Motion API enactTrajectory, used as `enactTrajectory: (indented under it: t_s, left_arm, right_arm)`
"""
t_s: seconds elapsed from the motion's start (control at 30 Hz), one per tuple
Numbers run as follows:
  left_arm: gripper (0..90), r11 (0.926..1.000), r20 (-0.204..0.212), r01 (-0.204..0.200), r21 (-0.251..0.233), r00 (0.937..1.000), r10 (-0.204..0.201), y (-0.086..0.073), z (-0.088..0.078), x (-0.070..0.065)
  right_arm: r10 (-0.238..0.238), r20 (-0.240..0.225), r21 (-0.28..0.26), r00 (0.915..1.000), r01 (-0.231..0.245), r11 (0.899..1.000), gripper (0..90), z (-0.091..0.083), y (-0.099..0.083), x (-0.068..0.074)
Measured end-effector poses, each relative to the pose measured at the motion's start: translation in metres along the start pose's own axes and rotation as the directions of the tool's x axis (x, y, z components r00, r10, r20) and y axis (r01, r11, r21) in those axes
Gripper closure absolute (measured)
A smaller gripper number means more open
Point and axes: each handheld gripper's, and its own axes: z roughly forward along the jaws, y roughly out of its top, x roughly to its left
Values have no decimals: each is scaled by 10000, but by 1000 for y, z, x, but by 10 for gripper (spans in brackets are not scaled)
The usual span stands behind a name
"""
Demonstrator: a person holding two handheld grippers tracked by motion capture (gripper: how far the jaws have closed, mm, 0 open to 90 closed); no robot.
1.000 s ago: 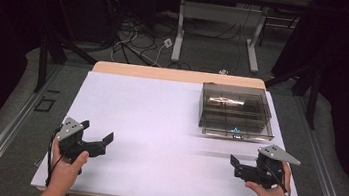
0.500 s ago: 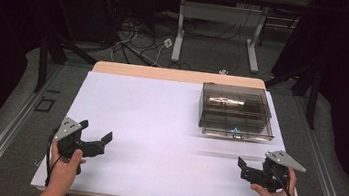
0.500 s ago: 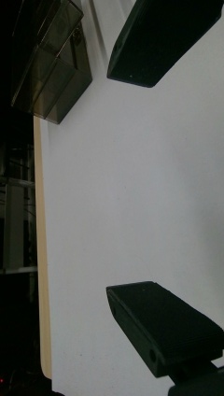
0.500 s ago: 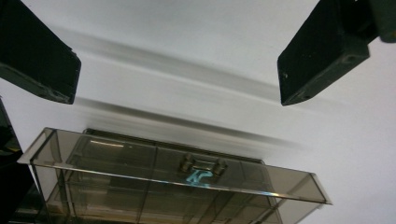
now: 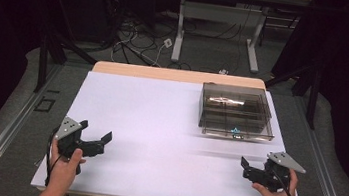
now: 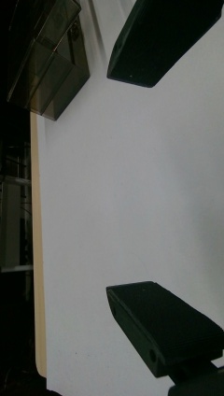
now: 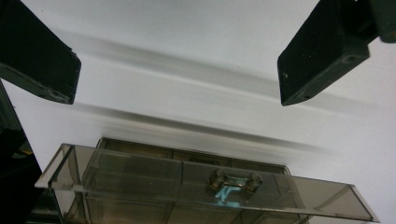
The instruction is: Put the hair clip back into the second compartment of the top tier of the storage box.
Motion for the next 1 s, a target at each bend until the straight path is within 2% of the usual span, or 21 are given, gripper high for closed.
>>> enactTrajectory:
  t_s: [0.13,0.17,0.2,0.33,0.6,0.67,0.87,1.0]
  left_arm:
    - [2,10000,-55,-61,-28,10000,61,0,-1,1]
    - [2,10000,-29,2,-32,10000,-2,0,0,0]
    - [2,10000,-14,15,2,10000,-15,0,0,0]
    - [2,10000,-28,-11,14,10000,11,0,0,0]
    - [2,10000,-42,-55,32,10000,56,0,0,1]
    - [2,10000,-38,-55,44,10000,55,0,0,1]
    - [2,9999,-22,-83,66,10000,83,0,0,1]
    - [2,9999,-32,-102,92,9999,102,0,1,1]
  right_arm:
    - [332,14,134,9994,-332,9994,0,4,-3,-4]
    - [345,9,309,9994,-345,9989,0,4,-4,-5]
    - [396,-41,192,9992,-395,9990,0,5,-4,-5]
    - [516,-27,317,9987,-514,9982,0,6,-5,-6]
    - [538,35,468,9985,-539,9975,0,9,-8,-8]
    - [727,-4,623,9974,-726,9954,0,9,-8,-7]
    - [663,-26,856,9978,-659,9941,0,9,-9,-7]
    - [695,-30,788,9976,-691,9945,0,10,-10,-7]
